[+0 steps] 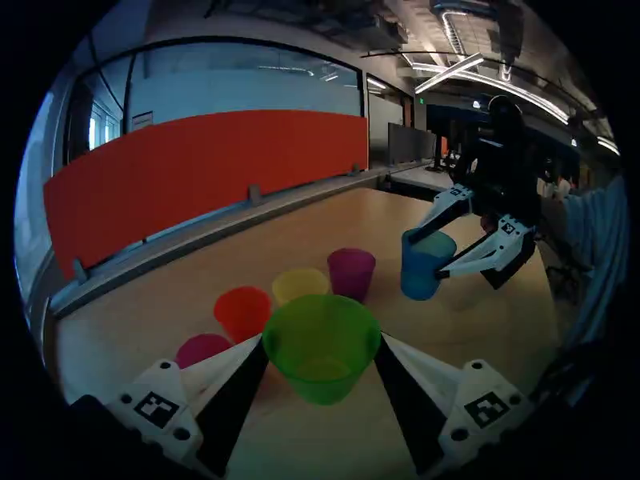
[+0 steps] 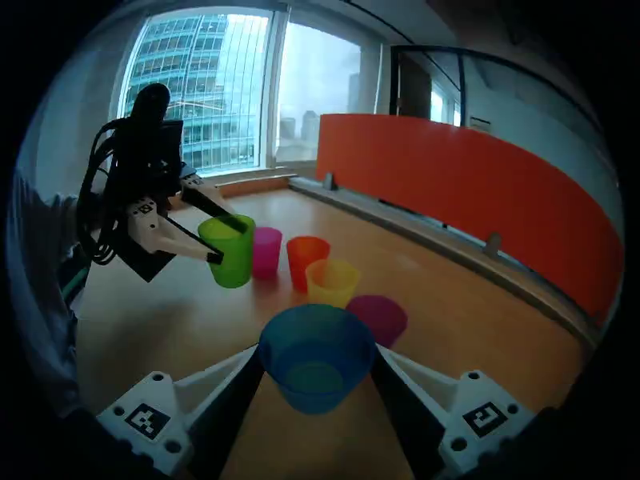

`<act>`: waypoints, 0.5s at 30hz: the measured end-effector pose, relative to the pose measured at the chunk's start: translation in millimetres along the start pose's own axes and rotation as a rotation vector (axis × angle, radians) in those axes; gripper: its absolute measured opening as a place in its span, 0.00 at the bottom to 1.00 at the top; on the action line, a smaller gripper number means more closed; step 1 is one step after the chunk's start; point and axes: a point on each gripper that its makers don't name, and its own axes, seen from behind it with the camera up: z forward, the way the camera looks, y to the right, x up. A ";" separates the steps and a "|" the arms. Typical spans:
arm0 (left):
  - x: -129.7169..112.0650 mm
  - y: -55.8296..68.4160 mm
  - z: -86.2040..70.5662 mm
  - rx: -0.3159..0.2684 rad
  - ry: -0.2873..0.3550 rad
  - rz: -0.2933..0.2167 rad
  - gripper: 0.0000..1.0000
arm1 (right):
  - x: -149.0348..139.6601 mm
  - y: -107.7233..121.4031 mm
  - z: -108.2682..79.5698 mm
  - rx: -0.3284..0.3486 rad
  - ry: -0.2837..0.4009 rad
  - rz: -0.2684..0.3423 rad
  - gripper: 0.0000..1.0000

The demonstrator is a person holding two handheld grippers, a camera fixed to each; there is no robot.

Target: Pour water

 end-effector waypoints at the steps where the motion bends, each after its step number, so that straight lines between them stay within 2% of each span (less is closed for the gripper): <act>1: 3.8 -0.7 -3.1 0.004 0.010 -0.002 0.88 | 4.0 -0.2 -2.3 -0.004 0.009 -0.002 0.92; 8: 29.3 -0.9 -24.3 0.030 0.081 -0.001 0.88 | 32.8 -2.4 -18.2 -0.026 0.080 -0.011 0.92; 15: 50.2 2.6 -39.1 0.044 0.137 -0.004 0.88 | 56.3 -3.0 -31.1 -0.043 0.145 -0.013 0.92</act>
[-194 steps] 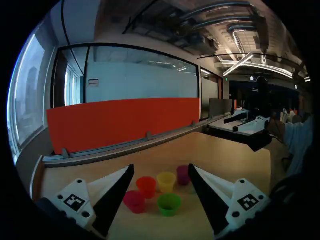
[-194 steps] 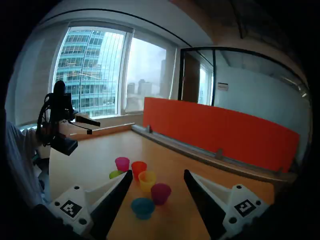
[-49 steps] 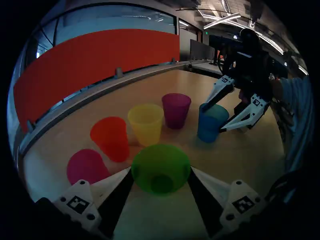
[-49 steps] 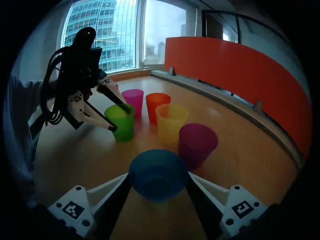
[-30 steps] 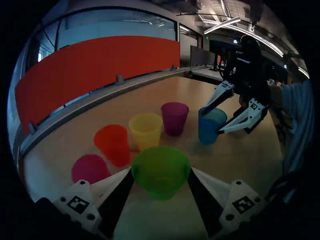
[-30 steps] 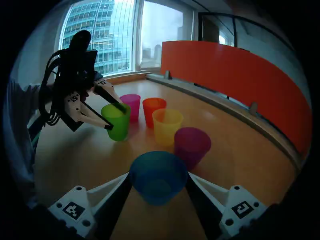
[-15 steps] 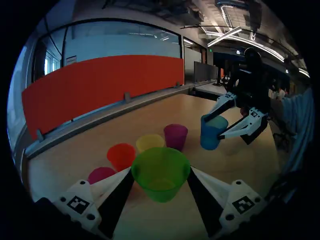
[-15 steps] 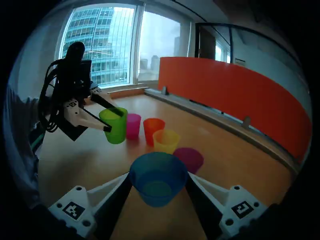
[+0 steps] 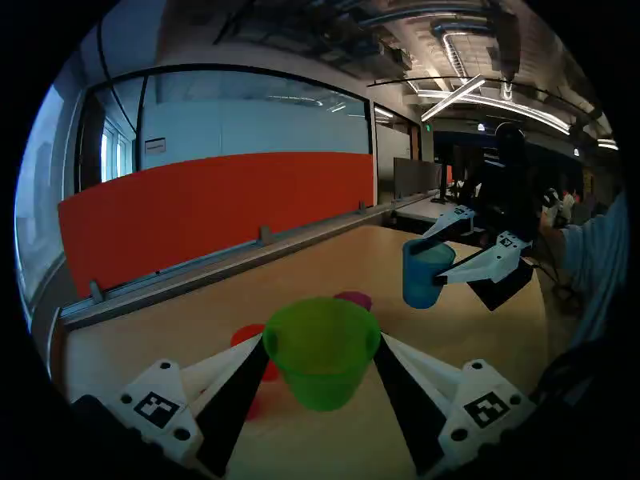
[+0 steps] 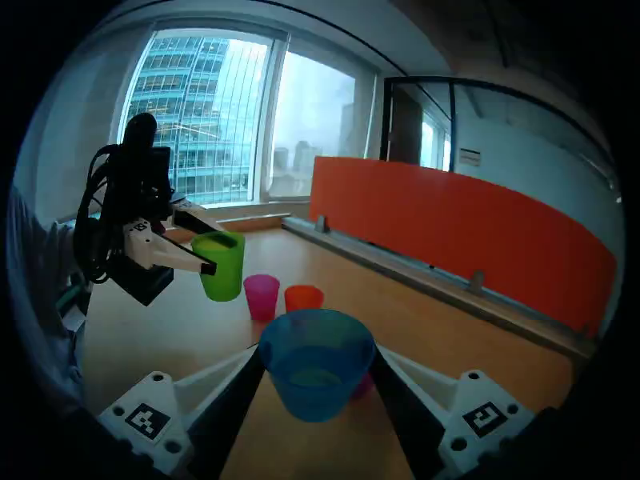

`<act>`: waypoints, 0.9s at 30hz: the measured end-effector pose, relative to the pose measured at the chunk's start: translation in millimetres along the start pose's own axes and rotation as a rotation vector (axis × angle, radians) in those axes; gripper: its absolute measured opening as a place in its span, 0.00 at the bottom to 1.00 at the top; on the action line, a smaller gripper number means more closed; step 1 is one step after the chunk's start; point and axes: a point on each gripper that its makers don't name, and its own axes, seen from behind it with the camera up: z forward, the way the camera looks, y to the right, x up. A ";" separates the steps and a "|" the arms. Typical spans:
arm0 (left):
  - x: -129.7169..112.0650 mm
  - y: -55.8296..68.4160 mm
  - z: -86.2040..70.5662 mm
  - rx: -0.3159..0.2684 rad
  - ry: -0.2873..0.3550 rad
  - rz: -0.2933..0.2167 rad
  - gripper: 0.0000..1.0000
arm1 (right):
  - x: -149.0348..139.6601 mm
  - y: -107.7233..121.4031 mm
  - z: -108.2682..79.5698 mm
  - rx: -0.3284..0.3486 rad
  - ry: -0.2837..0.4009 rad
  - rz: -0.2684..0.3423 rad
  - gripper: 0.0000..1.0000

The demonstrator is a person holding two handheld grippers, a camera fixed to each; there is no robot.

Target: Pour water

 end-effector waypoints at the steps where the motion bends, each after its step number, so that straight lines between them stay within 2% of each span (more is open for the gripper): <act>1: 2.4 0.7 -1.2 0.001 0.007 0.000 0.88 | 3.2 0.1 -1.0 -0.002 0.009 0.000 0.92; 12: 25.7 7.2 -12.3 0.010 0.072 -0.002 0.88 | 33.1 -4.1 -9.4 -0.013 0.102 -0.003 0.92; 27: 47.4 11.9 -23.1 0.009 0.144 -0.030 0.88 | 47.8 -5.7 -10.5 -0.015 0.154 0.015 0.92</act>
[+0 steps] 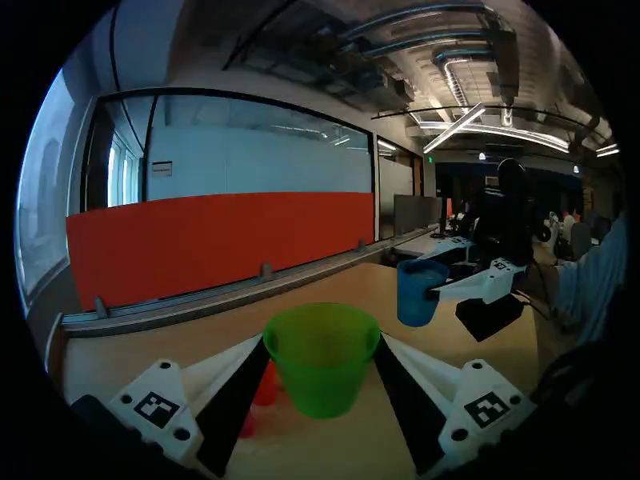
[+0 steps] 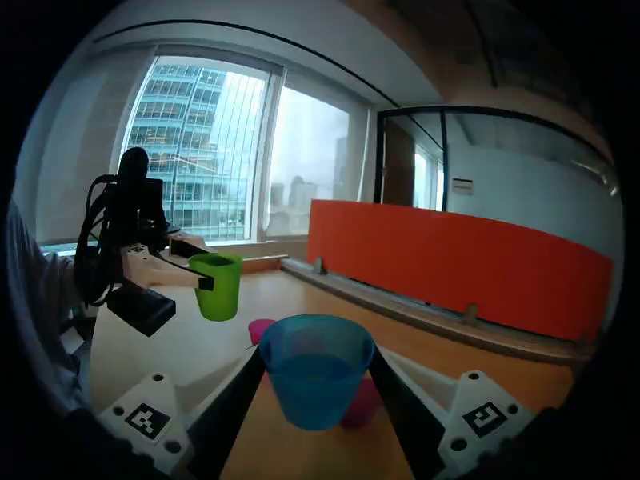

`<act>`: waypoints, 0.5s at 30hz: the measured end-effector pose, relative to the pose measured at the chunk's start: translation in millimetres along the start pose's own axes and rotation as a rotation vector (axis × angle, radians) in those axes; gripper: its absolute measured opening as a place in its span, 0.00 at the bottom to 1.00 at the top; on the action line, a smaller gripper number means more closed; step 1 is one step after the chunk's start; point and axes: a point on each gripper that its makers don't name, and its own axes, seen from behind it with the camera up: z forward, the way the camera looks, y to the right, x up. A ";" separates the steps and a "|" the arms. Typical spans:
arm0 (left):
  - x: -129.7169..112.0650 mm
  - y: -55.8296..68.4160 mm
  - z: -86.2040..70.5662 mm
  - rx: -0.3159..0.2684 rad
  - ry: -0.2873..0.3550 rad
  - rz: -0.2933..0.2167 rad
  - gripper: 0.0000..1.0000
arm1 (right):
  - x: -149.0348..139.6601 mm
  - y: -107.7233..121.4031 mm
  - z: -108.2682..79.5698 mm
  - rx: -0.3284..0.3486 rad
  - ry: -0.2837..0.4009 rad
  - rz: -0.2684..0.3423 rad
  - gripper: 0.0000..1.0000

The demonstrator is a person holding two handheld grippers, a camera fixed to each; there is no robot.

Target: Pour water

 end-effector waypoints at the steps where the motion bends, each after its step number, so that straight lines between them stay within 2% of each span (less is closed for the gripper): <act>1: 0.9 0.2 -0.3 -0.001 0.003 -0.001 0.88 | 0.4 0.2 0.1 0.000 0.001 0.000 0.92; 15: 5.0 2.8 -1.2 -0.002 0.016 0.003 0.89 | 4.5 0.2 0.6 -0.001 0.004 -0.004 0.92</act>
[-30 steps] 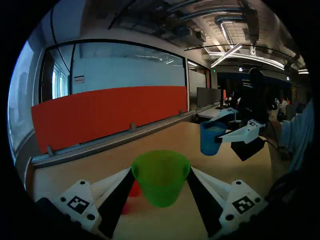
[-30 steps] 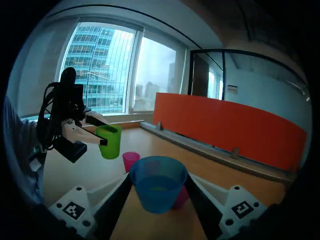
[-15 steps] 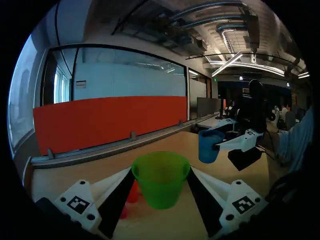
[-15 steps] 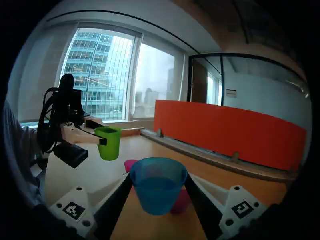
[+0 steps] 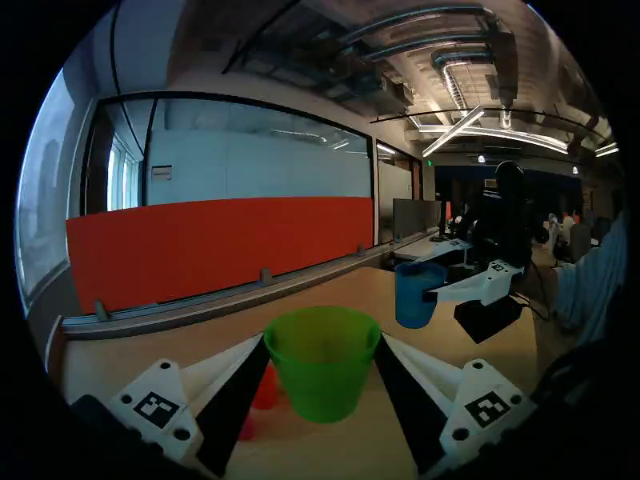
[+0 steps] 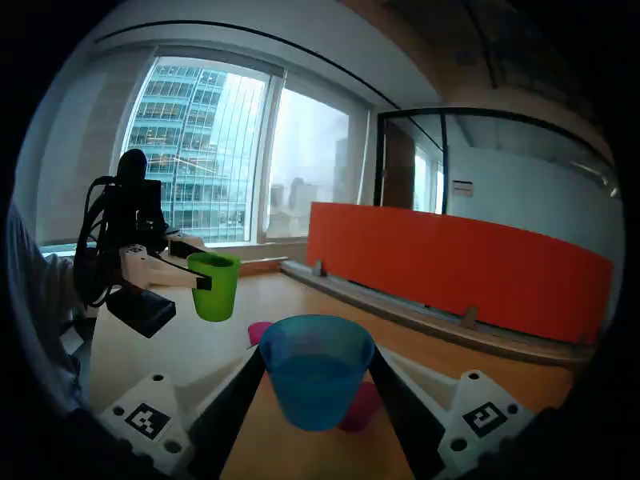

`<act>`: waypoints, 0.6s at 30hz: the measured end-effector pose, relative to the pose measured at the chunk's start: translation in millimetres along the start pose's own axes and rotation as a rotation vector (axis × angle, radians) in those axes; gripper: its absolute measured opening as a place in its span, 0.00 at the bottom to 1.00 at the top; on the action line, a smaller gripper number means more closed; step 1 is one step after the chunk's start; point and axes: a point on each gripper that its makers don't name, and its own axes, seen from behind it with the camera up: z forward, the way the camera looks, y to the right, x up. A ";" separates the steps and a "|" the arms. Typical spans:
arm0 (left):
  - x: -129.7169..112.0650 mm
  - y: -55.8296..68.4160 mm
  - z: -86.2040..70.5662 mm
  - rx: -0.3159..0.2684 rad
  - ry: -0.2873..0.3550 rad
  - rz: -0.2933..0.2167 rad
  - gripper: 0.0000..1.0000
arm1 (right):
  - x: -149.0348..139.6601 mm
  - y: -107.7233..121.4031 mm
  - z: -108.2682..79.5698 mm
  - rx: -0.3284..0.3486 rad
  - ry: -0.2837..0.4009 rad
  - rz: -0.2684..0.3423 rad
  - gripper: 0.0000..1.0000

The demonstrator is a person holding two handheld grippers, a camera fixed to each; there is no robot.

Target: Pour water

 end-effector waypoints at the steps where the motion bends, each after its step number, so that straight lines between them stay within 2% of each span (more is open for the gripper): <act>1: 0.2 0.4 -0.1 -0.001 0.000 0.000 0.89 | 0.0 0.1 0.1 0.000 0.000 0.000 0.92; 9: 0.2 4.2 0.4 -0.009 -0.004 0.011 0.89 | 5.5 0.1 1.5 0.007 0.000 -0.007 0.92; 18: -1.3 8.8 3.6 -0.014 0.000 0.021 0.88 | 18.5 1.0 2.9 0.015 0.004 -0.052 0.92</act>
